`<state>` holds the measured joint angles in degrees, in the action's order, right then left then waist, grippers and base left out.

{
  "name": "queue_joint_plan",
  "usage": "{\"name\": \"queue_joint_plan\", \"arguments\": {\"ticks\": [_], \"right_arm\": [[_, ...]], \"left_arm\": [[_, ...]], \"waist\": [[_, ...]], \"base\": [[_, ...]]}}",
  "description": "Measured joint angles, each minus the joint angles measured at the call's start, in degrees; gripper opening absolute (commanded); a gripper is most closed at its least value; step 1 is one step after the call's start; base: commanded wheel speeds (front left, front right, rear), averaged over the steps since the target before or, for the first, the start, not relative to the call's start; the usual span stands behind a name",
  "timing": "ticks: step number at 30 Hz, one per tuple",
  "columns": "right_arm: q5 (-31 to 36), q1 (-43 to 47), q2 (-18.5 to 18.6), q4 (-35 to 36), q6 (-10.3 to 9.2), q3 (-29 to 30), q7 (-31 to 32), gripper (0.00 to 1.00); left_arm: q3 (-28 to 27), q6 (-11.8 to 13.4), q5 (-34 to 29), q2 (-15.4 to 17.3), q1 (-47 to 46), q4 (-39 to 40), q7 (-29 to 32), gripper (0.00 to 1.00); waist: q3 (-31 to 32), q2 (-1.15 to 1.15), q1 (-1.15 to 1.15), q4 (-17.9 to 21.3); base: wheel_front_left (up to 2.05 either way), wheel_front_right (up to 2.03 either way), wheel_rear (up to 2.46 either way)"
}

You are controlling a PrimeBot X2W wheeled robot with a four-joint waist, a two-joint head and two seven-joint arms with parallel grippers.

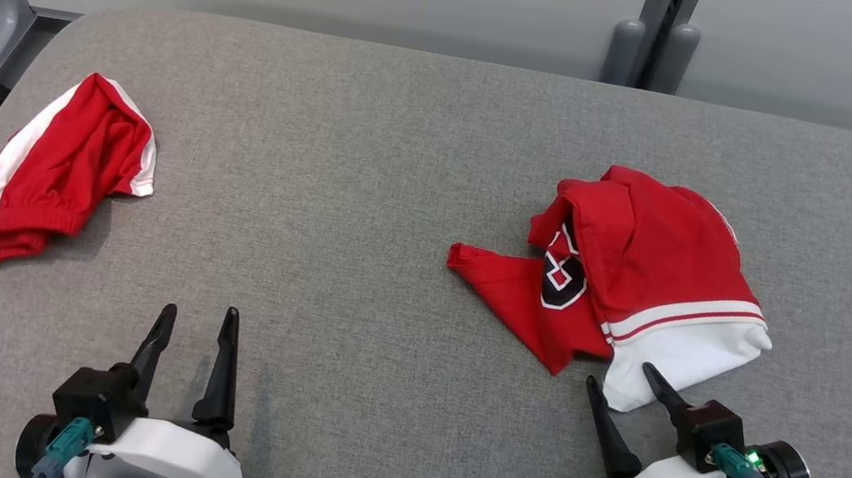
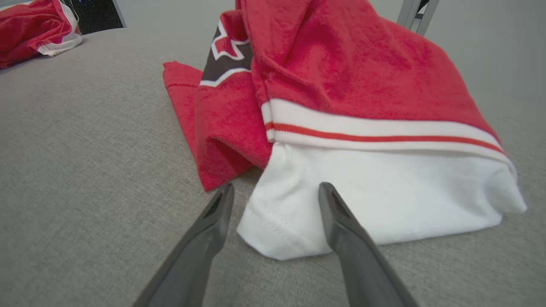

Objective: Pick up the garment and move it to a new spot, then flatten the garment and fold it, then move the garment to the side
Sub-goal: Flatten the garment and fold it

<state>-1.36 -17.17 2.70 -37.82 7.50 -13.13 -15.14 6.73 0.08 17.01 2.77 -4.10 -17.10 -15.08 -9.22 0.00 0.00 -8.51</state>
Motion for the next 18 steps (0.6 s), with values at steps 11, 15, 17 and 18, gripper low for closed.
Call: {"name": "queue_joint_plan", "arguments": {"ticks": [11, 15, 17, 18], "right_arm": [[3.32, -0.77, 0.01, -1.16, 0.00, 3.05, 0.00, 0.00], [2.69, -0.91, -0.01, -0.02, 0.00, 4.95, 0.01, 0.00], [2.31, -1.08, -0.05, 1.68, 0.00, 6.75, 0.00, 0.00], [2.30, -1.11, -0.07, 2.68, 0.00, 7.88, 0.01, 0.00]], "left_arm": [[1.72, 0.14, 0.83, -0.01, -1.42, -0.08, 0.00, 1.00], [1.82, 0.15, 0.93, -0.01, -1.77, -0.20, 0.00, 1.00], [1.62, 0.16, 0.93, 0.00, -1.84, -0.24, 0.00, 1.00], [1.44, 0.16, 0.93, 0.00, -1.84, -0.26, -0.01, 1.00]], "waist": [[-1.14, 0.00, 0.00, 1.15], [-1.17, 0.00, 0.00, 1.46], [-0.96, 0.00, 0.00, 1.66], [-0.78, 0.00, 0.00, 1.83]], "base": [[0.00, 0.00, 0.00], [0.00, 0.00, 0.00], [0.00, 0.00, 0.00], [0.00, 0.00, 0.00]]}}
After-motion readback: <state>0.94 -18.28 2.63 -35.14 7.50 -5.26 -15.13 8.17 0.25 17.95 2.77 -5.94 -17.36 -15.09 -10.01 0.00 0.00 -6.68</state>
